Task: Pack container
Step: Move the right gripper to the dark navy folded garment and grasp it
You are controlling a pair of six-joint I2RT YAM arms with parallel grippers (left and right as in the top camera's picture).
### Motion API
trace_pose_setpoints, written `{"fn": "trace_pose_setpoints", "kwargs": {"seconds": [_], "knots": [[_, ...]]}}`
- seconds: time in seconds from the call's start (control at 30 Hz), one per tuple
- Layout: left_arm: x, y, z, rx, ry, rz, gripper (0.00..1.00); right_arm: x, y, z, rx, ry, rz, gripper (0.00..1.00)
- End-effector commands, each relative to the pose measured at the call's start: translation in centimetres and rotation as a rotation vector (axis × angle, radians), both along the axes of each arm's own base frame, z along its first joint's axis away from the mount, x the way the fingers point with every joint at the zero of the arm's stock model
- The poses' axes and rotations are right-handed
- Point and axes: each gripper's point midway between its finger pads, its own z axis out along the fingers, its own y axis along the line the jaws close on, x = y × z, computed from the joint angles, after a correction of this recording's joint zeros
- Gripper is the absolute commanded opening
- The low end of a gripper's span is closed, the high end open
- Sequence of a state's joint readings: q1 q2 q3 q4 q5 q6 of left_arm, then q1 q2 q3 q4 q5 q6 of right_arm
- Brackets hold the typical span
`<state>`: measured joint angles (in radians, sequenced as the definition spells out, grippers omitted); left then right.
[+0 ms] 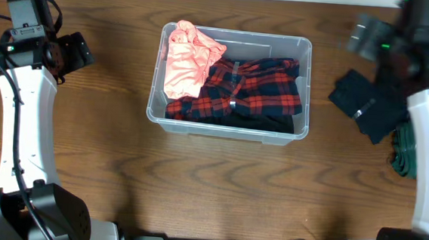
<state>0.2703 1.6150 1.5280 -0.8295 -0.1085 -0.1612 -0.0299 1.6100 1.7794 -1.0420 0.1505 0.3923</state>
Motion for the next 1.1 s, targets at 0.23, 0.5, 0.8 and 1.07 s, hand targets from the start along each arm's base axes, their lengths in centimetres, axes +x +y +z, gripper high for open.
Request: {"fn": "trace_pose_setpoints", "kwargs": {"seconds": [0.23,0.5,0.8,1.07], "knots": [[-0.1,0.3,0.0,0.003,-0.001,0.015,0.98,-5.0,-7.7,-10.2,0.164,0.228,-0.302,0.99],[-0.1,0.3,0.0,0.003,-0.001,0.015,0.98,-5.3,-7.3,-15.2,0.211,0.261,-0.157,0.99],[-0.1,0.3,0.0,0.003,-0.001,0.015,0.98,-7.3,-6.5,-21.0,0.229,0.318,-0.169,0.99],[-0.1,0.3,0.0,0.003,-0.001,0.015,0.98,-7.4,-6.4,-23.8,0.212,0.279,-0.147,0.97]]}}
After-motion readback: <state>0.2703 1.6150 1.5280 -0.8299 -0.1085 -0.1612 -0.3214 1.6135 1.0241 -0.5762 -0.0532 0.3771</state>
